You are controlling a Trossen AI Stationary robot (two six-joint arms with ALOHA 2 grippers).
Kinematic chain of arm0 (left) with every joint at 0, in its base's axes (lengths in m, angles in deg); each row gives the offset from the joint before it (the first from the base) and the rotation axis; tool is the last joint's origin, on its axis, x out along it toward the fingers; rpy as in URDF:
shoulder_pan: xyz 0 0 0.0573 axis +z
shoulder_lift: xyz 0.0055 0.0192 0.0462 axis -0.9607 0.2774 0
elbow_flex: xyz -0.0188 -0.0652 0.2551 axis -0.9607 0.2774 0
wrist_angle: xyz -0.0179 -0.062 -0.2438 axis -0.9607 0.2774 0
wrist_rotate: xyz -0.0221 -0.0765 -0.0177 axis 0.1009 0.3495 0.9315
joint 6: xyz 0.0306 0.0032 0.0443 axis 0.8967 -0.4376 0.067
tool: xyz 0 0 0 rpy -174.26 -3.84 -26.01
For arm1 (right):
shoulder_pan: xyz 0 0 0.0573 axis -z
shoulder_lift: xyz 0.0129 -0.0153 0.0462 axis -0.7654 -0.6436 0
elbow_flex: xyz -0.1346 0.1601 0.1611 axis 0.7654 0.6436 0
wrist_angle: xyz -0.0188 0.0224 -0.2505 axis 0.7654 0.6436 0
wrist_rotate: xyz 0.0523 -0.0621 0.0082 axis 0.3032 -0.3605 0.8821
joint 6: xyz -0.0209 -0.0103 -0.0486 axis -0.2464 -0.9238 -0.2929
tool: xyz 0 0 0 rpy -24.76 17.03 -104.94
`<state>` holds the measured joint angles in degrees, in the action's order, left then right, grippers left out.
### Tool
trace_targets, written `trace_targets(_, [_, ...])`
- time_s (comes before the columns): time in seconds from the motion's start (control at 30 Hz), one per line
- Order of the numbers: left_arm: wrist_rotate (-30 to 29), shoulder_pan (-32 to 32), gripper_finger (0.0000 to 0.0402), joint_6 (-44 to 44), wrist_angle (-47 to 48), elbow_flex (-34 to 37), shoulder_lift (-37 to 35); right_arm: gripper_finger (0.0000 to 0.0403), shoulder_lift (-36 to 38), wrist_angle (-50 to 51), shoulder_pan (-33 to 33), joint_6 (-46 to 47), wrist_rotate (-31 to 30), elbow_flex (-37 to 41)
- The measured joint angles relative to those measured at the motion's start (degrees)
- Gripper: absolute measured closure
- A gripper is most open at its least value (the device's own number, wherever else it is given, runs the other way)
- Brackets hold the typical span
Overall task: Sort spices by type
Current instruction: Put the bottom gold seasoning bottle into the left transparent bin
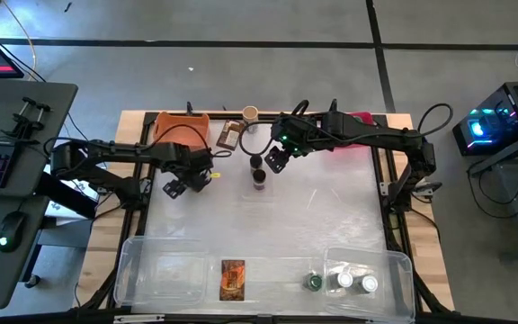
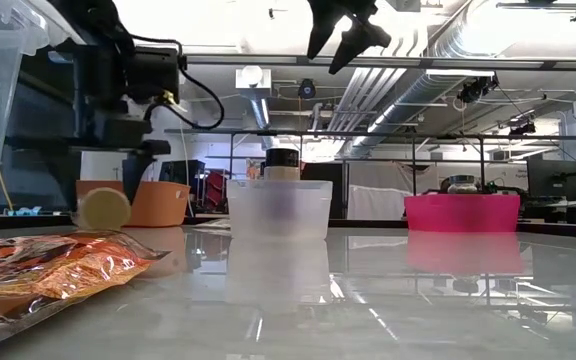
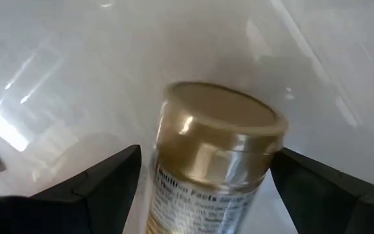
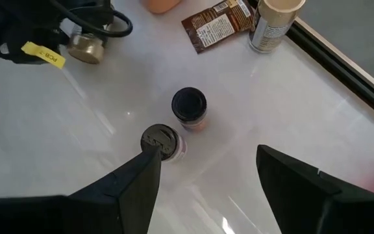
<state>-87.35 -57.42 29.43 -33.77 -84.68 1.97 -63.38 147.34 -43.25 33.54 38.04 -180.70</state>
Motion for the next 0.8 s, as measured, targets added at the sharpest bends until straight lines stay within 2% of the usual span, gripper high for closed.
trace_targets(0.17, [1.29,-0.01,0.0099,-2.89,0.90,1.45,-0.01,0.0155,0.00,-0.12,0.00,0.21,0.00,0.00])
trace_targets(0.33, [1.71,-0.02,0.0171,-8.36,0.61,1.99,0.17,0.0155,0.00,-0.14,0.01,1.67,-0.01,0.00])
trace_targets(0.43, [1.86,-0.14,0.0172,-12.41,1.16,0.90,0.29,0.0155,0.00,-0.19,0.00,1.64,0.00,0.00])
trace_targets(0.67, [2.91,0.07,0.0173,-23.76,4.82,-11.51,-2.69,0.0155,0.00,-3.82,0.00,-1.69,-0.03,0.00])
trace_targets(0.8, [7.65,0.02,0.0173,-33.42,5.62,-20.94,-7.80,0.0155,0.05,-8.76,-0.03,-5.49,0.53,0.00])
